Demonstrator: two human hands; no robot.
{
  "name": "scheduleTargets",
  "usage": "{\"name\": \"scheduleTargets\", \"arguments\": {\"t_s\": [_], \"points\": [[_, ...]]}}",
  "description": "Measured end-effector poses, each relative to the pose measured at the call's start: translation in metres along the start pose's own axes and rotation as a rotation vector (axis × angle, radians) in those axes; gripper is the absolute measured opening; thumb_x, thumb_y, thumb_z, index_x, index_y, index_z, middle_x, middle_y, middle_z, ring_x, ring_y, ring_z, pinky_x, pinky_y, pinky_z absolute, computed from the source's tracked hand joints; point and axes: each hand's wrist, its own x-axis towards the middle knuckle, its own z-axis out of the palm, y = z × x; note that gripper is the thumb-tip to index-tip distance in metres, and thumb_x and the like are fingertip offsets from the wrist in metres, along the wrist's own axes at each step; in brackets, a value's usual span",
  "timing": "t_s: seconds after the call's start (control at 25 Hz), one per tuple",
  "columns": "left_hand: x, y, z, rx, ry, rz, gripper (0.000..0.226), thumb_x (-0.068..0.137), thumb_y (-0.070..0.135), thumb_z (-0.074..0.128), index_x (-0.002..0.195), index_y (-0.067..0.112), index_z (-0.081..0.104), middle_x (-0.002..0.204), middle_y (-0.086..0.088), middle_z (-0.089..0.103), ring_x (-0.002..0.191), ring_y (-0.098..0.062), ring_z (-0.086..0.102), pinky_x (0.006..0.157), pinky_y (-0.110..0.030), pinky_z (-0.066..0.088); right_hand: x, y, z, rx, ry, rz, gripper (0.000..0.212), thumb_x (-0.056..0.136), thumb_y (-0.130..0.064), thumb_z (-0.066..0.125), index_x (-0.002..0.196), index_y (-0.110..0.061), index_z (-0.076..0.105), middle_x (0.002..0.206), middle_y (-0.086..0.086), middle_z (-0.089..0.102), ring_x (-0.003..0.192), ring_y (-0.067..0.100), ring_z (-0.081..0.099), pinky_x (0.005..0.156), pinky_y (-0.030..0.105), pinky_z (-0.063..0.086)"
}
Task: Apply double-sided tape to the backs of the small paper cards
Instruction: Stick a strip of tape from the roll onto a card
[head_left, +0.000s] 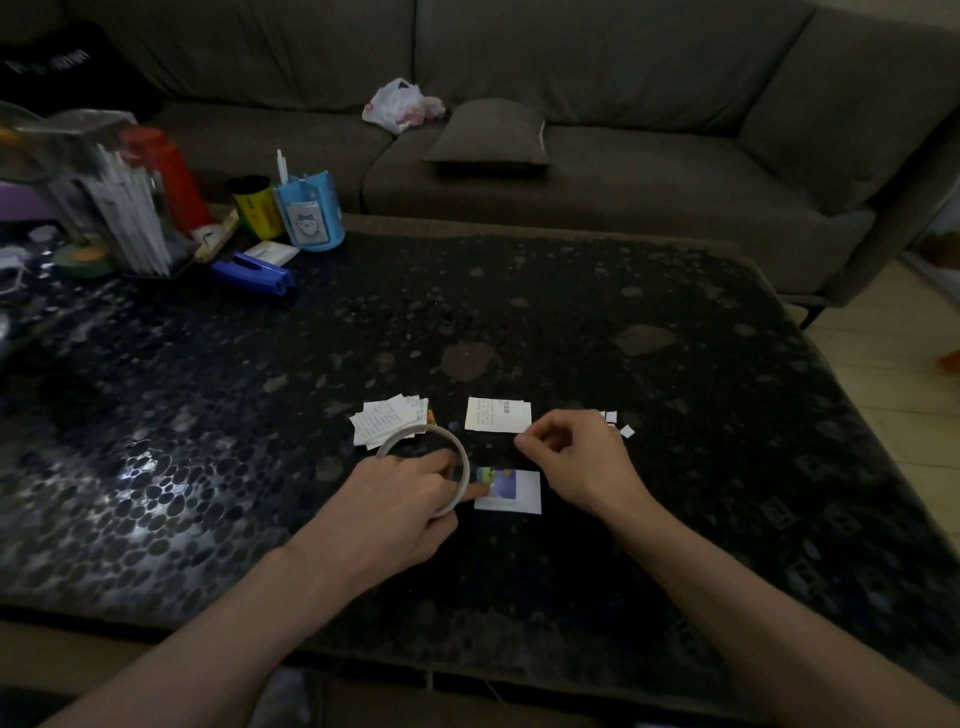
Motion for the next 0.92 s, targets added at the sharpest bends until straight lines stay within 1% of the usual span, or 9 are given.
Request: {"name": "scheduleTargets", "arguments": {"t_s": [0.12, 0.24, 0.36, 0.48, 0.64, 0.76, 0.84, 0.88, 0.92], "points": [[0.000, 0.000, 0.001, -0.059, 0.030, -0.069, 0.064, 0.096, 0.062, 0.016, 0.126, 0.041, 0.069, 0.113, 0.012, 0.063, 0.093, -0.014, 0.067, 0.063, -0.034, 0.053, 0.004, -0.007, 0.005, -0.204, 0.080, -0.184, 0.014, 0.097, -0.032, 0.071, 0.111, -0.034, 0.069, 0.095, -0.018, 0.059, 0.082, -0.003, 0.058, 0.068, 0.013, 0.042], [0.002, 0.004, 0.004, -0.197, 0.091, -0.122, 0.040, 0.098, 0.060, 0.042, 0.113, 0.041, 0.074, 0.109, 0.015, 0.066, 0.094, -0.009, 0.066, 0.068, -0.035, 0.056, 0.009, -0.010, 0.007, -0.404, 0.147, -0.349, 0.028, 0.096, -0.034, 0.071, 0.124, -0.033, 0.065, 0.119, -0.011, 0.060, 0.107, 0.003, 0.057, 0.089, 0.022, 0.049], [0.008, 0.005, 0.006, -0.345, 0.161, -0.219, 0.017, 0.091, 0.054, 0.067, 0.100, 0.042, 0.076, 0.099, 0.023, 0.067, 0.091, 0.000, 0.062, 0.068, -0.026, 0.052, 0.018, -0.006, 0.007, -0.557, 0.170, -0.433, 0.038, 0.098, -0.041, 0.067, 0.134, -0.029, 0.064, 0.135, -0.004, 0.059, 0.129, 0.014, 0.050, 0.107, 0.034, 0.042], [0.011, 0.004, 0.010, -0.453, 0.161, -0.318, 0.014, 0.084, 0.055, 0.077, 0.092, 0.044, 0.074, 0.079, 0.030, 0.059, 0.079, 0.007, 0.056, 0.062, -0.012, 0.038, 0.024, -0.004, 0.010, -0.682, 0.171, -0.459, 0.038, 0.100, -0.046, 0.061, 0.132, -0.027, 0.068, 0.135, -0.002, 0.063, 0.129, 0.017, 0.049, 0.106, 0.037, 0.040], [0.008, 0.004, 0.014, -0.527, 0.171, -0.355, 0.016, 0.084, 0.054, 0.077, 0.093, 0.042, 0.074, 0.076, 0.020, 0.063, 0.081, 0.003, 0.060, 0.057, -0.012, 0.040, 0.024, -0.004, 0.013, -0.742, 0.216, -0.523, 0.031, 0.100, -0.041, 0.061, 0.124, -0.024, 0.071, 0.128, -0.001, 0.068, 0.122, 0.019, 0.055, 0.101, 0.038, 0.043], [0.008, 0.003, 0.012, -0.519, 0.171, -0.371, 0.019, 0.085, 0.055, 0.076, 0.101, 0.043, 0.073, 0.074, 0.020, 0.059, 0.074, 0.003, 0.058, 0.054, -0.011, 0.034, 0.023, -0.004, 0.013, -0.806, 0.176, -0.610, 0.029, 0.100, -0.032, 0.065, 0.126, -0.021, 0.068, 0.127, 0.003, 0.068, 0.119, 0.020, 0.058, 0.103, 0.037, 0.044], [0.009, 0.003, 0.008, -0.531, 0.202, -0.404, 0.011, 0.087, 0.052, 0.075, 0.097, 0.046, 0.072, 0.073, 0.020, 0.060, 0.073, 0.005, 0.059, 0.057, -0.010, 0.037, 0.020, -0.007, 0.011, -0.806, 0.167, -0.645, 0.026, 0.101, -0.030, 0.063, 0.125, -0.019, 0.067, 0.124, 0.004, 0.068, 0.116, 0.020, 0.059, 0.103, 0.037, 0.044], [0.009, 0.002, 0.005, -0.554, 0.227, -0.422, 0.005, 0.089, 0.049, 0.075, 0.089, 0.048, 0.070, 0.075, 0.020, 0.064, 0.076, 0.004, 0.062, 0.061, -0.014, 0.045, 0.017, -0.008, 0.009, -0.795, 0.180, -0.654, 0.024, 0.101, -0.029, 0.063, 0.122, -0.018, 0.068, 0.121, 0.004, 0.069, 0.113, 0.020, 0.060, 0.102, 0.037, 0.045], [0.010, 0.002, 0.003, -0.578, 0.256, -0.446, 0.011, 0.090, 0.045, 0.075, 0.084, 0.050, 0.067, 0.080, 0.020, 0.069, 0.080, 0.003, 0.065, 0.066, -0.019, 0.052, 0.014, -0.010, 0.007, -0.780, 0.198, -0.660, 0.022, 0.100, -0.028, 0.064, 0.119, -0.018, 0.069, 0.117, 0.005, 0.070, 0.110, 0.020, 0.061, 0.100, 0.037, 0.046]]}}
